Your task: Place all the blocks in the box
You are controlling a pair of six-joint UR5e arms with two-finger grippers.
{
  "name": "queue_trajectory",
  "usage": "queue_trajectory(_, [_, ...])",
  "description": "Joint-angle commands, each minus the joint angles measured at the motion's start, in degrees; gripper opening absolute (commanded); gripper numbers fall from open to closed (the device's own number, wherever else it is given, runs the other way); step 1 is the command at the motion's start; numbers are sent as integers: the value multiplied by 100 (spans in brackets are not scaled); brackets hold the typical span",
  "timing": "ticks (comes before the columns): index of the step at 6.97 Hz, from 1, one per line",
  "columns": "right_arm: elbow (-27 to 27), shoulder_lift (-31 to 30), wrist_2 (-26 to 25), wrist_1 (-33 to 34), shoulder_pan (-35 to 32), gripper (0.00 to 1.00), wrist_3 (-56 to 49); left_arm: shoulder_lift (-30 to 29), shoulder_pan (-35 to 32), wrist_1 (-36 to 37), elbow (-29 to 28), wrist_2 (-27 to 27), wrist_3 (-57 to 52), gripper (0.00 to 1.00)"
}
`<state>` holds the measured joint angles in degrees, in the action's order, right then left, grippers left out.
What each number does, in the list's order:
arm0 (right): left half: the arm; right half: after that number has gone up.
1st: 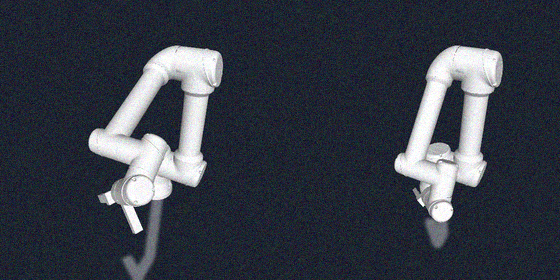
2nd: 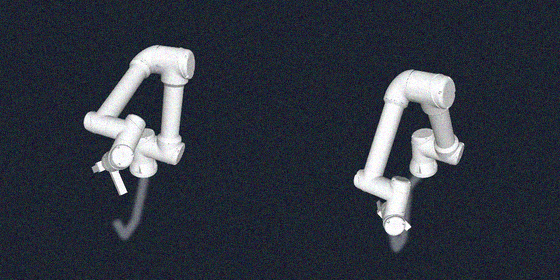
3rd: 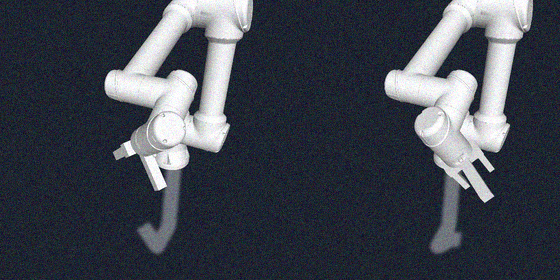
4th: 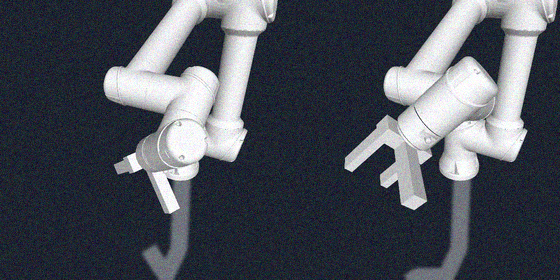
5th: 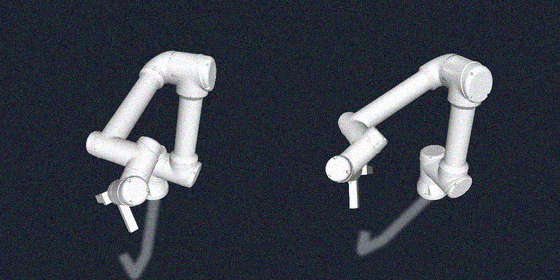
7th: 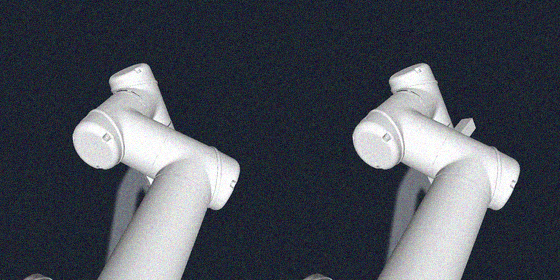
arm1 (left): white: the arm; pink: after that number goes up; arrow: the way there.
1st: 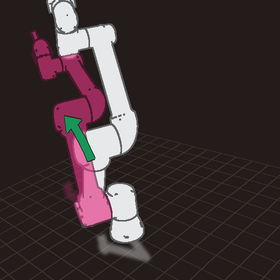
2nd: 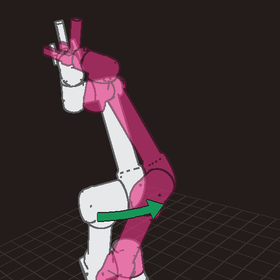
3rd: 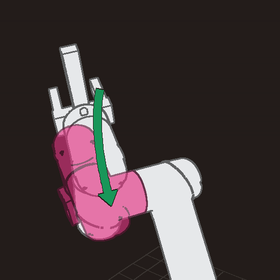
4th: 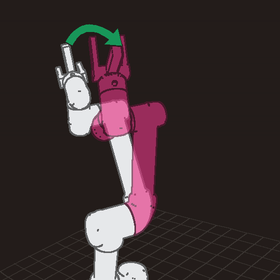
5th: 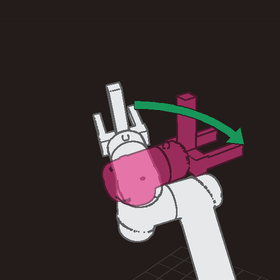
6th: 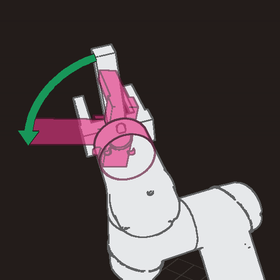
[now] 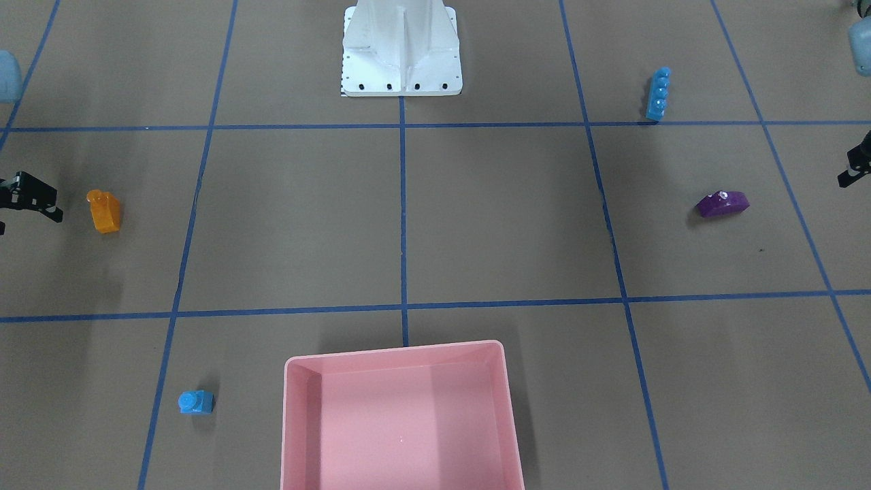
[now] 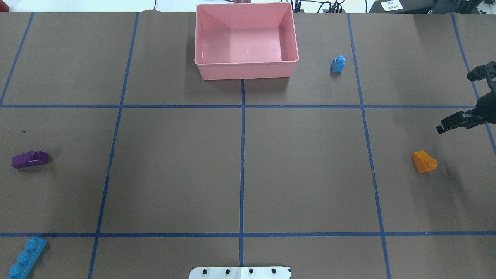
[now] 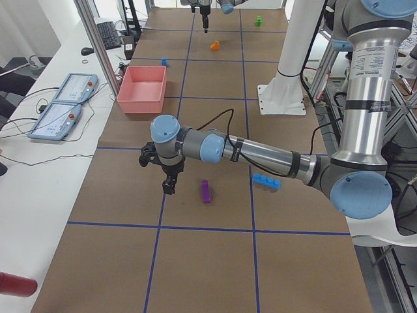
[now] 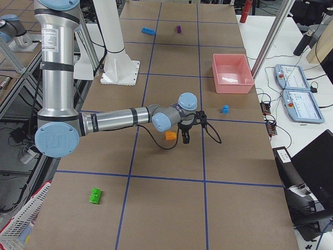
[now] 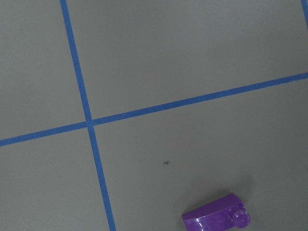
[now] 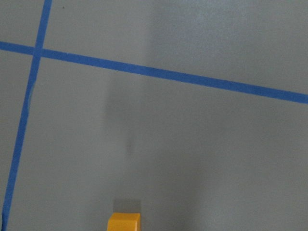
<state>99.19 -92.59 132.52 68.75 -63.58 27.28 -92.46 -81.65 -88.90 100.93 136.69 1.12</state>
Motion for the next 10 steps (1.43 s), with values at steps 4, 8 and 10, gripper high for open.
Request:
queue_trajectory(4, [-110, 101, -594, 15, 1047, 100, 515, -35, 17, -5, -29, 24, 2, 100])
queue_trajectory(8, [-164, -56, -517, 59, 1234, 80, 567, -44, 0, -5, -3, 33, 2, 100])
queue_trajectory(10, [-155, -214, -499, 68, 1269, 22, 681, -44, 17, -5, 6, 33, 20, 100])
